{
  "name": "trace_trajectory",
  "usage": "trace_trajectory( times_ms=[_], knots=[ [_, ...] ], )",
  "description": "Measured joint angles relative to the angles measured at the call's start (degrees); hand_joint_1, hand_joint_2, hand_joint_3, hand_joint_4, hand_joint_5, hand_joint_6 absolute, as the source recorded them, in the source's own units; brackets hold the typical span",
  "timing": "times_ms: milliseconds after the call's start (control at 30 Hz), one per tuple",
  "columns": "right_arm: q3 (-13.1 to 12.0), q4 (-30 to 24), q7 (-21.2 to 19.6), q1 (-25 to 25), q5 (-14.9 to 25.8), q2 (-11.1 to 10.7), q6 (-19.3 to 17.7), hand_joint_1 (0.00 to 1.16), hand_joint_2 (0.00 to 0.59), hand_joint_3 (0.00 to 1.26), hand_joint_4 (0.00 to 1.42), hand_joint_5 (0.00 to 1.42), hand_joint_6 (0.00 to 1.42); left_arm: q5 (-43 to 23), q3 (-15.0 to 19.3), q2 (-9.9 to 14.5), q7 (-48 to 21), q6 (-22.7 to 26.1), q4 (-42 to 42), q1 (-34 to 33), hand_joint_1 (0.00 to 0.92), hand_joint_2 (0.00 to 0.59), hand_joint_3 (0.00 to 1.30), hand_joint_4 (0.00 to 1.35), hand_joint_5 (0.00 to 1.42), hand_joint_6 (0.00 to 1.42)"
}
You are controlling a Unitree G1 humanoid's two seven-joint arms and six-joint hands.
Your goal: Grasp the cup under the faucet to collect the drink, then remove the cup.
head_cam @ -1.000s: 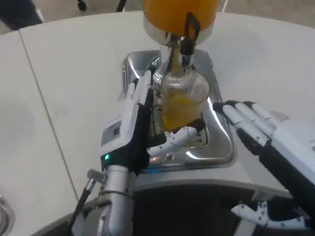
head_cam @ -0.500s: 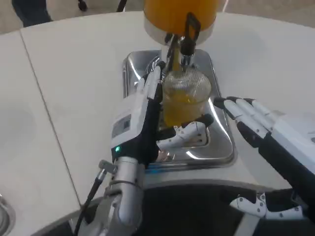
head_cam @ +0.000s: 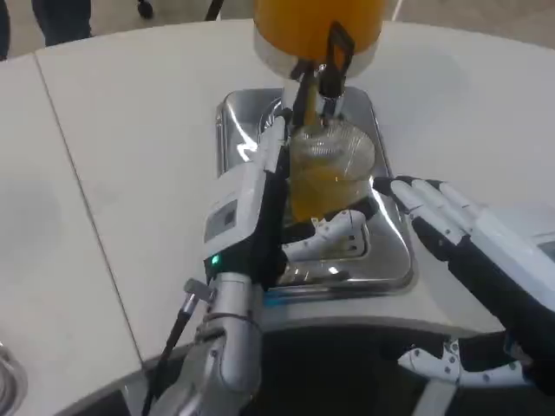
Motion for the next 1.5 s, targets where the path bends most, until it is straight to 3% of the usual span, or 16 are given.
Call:
trace_trajectory(
  times_ms=[167,333,533,667,733,1067,1500],
  knots=[
    [0.2,0.0,1.1,-0.9,-0.1,0.0,1.5,0.71,0.282,0.00,0.00,0.00,0.13,-0.2,-0.6,-0.8,1.9,-0.5,1.8,-1.1,0.345,0.053,0.00,0.00,0.24,0.28],
    [0.2,0.1,1.6,-2.4,-1.1,0.0,3.0,0.68,0.291,0.00,0.00,0.00,0.13,0.1,-1.3,-2.7,4.7,0.5,4.2,-2.9,0.387,0.057,0.11,0.20,0.60,0.84],
    [-0.3,0.1,2.2,-2.6,-1.4,0.0,3.7,0.67,0.291,0.00,0.00,0.00,0.13,0.7,-2.8,-6.3,11.4,3.6,8.6,-5.8,0.491,0.057,0.52,0.72,1.09,1.41],
    [-1.5,-0.1,3.1,-2.1,-1.4,-0.1,4.8,0.66,0.304,0.01,0.00,0.00,0.13,0.5,-3.4,-7.6,15.8,4.4,10.8,-7.0,0.532,0.068,0.85,1.12,1.35,1.42],
    [-1.5,-0.1,3.3,-2.1,-1.4,-0.1,5.1,0.66,0.302,0.01,0.00,0.00,0.13,0.4,-3.7,-7.7,17.6,4.1,11.3,-6.9,0.543,0.062,0.94,1.17,1.39,1.42],
    [-1.1,0.2,4.1,-3.0,-1.1,-0.1,5.3,0.67,0.303,0.01,0.00,0.00,0.13,-2.1,-3.0,-8.0,22.1,0.2,12.0,-5.2,0.606,0.043,1.07,1.15,1.42,1.42],
    [-0.7,2.5,3.7,-4.1,0.2,-0.1,5.0,0.68,0.303,0.01,0.00,0.00,0.13,-2.3,-2.2,-7.6,22.2,-0.9,9.6,-2.9,0.641,0.033,1.10,1.14,1.42,1.42]
  ],
)
